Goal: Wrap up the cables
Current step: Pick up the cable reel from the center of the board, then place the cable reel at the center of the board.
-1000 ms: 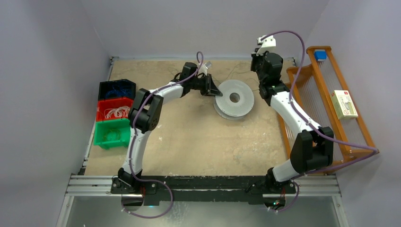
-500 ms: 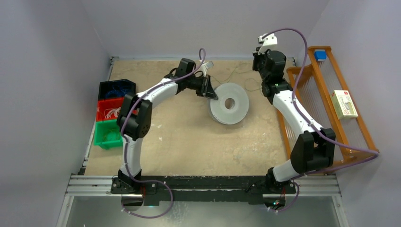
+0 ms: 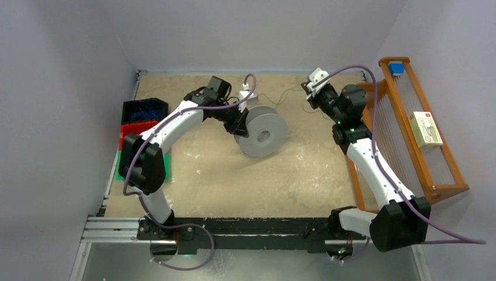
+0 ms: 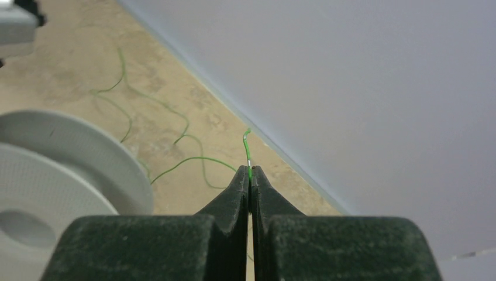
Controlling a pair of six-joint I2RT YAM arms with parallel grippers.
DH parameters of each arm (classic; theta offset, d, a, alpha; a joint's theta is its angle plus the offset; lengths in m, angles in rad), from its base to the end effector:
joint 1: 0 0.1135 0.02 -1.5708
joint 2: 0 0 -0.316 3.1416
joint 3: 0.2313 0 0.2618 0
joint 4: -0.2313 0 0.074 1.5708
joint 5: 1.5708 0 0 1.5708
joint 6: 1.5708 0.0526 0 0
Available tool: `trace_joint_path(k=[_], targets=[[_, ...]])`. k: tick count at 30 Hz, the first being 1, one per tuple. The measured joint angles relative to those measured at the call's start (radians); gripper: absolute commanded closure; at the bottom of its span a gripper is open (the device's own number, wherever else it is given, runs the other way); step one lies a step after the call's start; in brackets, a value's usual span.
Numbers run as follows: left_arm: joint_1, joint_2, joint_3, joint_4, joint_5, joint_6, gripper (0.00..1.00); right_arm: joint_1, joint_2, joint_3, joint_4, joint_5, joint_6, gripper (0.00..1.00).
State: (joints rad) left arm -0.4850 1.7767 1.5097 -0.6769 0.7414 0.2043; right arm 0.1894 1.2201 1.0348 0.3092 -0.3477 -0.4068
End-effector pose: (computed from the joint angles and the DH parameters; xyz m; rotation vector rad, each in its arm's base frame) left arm 0.3483 -0.2237 0.3221 1.1097 2.1848 -1.0459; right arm 0.2868 0.0732 0.4376 -0.6903 1.2806 0.0738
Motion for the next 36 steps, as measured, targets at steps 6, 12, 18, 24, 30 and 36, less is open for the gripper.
trace_joint_path(k=[6,12,18,24,30,36], targets=[[-0.002,-0.016,-0.005,-0.131,-0.018,0.150,0.98,0.000,-0.046,-0.097,-0.016,-0.168,-0.176,1.00],[-0.003,-0.056,-0.014,-0.196,-0.035,0.234,0.92,0.001,-0.079,-0.139,-0.041,-0.251,-0.315,1.00],[-0.003,-0.117,-0.031,-0.214,-0.099,0.296,0.87,0.021,-0.092,-0.141,-0.065,-0.307,-0.295,1.00],[-0.006,-0.175,-0.089,-0.176,-0.222,0.323,0.62,0.037,0.061,0.026,-0.241,-0.270,-0.158,1.00],[-0.006,-0.180,-0.125,-0.150,-0.252,0.330,0.56,0.038,0.111,0.078,-0.306,-0.184,-0.013,1.00],[-0.007,-0.180,-0.161,-0.069,-0.330,0.306,0.56,0.038,0.098,0.080,-0.323,-0.185,0.088,1.00]])
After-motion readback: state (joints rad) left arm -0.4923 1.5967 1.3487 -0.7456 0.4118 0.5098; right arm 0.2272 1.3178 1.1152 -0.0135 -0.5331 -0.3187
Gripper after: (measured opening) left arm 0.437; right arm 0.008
